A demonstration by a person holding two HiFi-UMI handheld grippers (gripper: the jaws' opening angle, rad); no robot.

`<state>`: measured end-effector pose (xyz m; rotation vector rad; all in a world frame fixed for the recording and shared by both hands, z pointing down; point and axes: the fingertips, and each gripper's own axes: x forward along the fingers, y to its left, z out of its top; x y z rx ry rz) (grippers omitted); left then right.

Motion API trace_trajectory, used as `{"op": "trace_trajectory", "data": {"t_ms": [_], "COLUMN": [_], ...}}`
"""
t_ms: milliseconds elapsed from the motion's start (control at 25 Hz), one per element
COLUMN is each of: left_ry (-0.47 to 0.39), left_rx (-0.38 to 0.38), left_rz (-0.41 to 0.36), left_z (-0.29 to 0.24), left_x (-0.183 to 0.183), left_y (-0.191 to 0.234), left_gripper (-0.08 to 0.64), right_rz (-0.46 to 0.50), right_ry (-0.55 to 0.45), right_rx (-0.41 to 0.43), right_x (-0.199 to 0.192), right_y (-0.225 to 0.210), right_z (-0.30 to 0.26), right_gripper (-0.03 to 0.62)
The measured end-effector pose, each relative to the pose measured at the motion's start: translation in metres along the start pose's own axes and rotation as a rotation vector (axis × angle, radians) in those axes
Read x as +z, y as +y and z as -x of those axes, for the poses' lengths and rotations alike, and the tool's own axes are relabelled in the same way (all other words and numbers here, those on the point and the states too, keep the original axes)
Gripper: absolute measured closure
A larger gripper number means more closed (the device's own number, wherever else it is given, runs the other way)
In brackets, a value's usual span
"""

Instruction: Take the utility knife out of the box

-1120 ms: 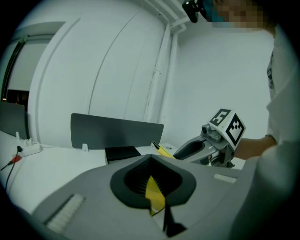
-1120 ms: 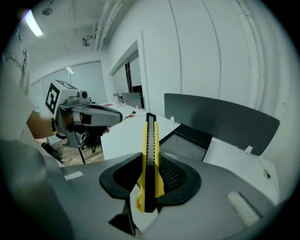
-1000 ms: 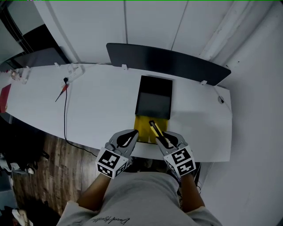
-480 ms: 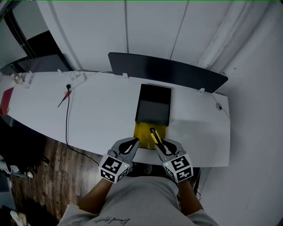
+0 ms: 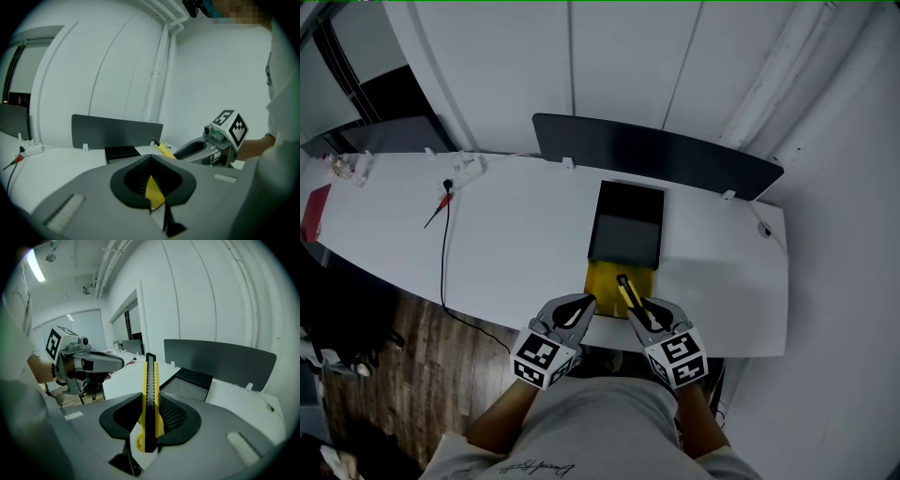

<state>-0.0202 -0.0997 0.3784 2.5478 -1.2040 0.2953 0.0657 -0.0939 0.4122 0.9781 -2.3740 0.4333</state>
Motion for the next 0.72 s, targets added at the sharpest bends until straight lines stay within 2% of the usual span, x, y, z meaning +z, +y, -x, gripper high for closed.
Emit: {"op": "trace_trajectory", "data": {"t_ms": [720], "left_ry": [-0.011], "left_rx": [-0.003], "left_rz": [-0.013], "left_z": [-0.001], "left_x": [0.0057], "left_y": [-0.0013], "left_gripper": [0.558], "right_rz": [0.008], "right_ry": [0.002], "right_rx": [0.003], "right_x": [0.0011], "right_y": [-0.001], "right_z": [0.0007], "right_gripper": [0.462]}}
